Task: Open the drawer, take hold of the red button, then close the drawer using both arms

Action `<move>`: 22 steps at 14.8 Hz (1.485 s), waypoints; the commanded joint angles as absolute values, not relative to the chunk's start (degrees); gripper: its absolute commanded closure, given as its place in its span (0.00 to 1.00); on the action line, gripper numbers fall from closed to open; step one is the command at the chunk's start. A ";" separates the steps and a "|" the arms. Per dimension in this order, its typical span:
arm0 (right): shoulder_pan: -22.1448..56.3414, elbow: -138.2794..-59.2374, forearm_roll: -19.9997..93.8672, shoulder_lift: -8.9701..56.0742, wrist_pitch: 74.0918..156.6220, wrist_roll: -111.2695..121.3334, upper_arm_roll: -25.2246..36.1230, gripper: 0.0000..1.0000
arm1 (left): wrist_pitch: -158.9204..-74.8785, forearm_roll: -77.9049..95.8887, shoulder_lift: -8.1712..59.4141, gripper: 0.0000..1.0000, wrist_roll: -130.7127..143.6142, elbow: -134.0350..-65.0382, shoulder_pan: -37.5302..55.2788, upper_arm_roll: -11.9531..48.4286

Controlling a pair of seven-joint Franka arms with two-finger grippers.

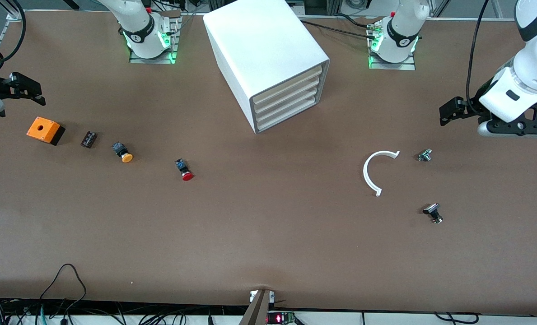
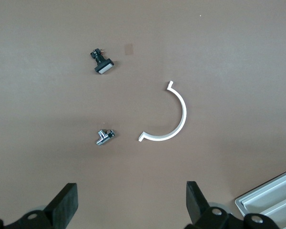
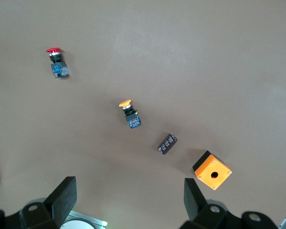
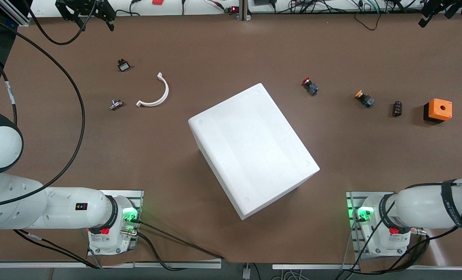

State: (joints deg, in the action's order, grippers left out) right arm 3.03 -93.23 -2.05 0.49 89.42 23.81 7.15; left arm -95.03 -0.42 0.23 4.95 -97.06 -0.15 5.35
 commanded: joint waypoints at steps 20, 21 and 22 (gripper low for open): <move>2.55 -92.46 -1.23 0.88 89.65 23.91 7.03 0.00 | -91.58 -4.22 1.67 0.00 4.66 -91.41 -2.02 5.54; 2.55 -92.55 -1.32 0.70 89.56 23.91 7.03 0.00 | -91.58 -4.22 1.67 0.00 4.66 -91.41 -2.02 5.54; 2.55 -92.55 -1.32 0.70 89.65 23.91 7.03 0.00 | -91.58 -4.22 1.67 0.00 4.66 -91.41 -2.02 5.54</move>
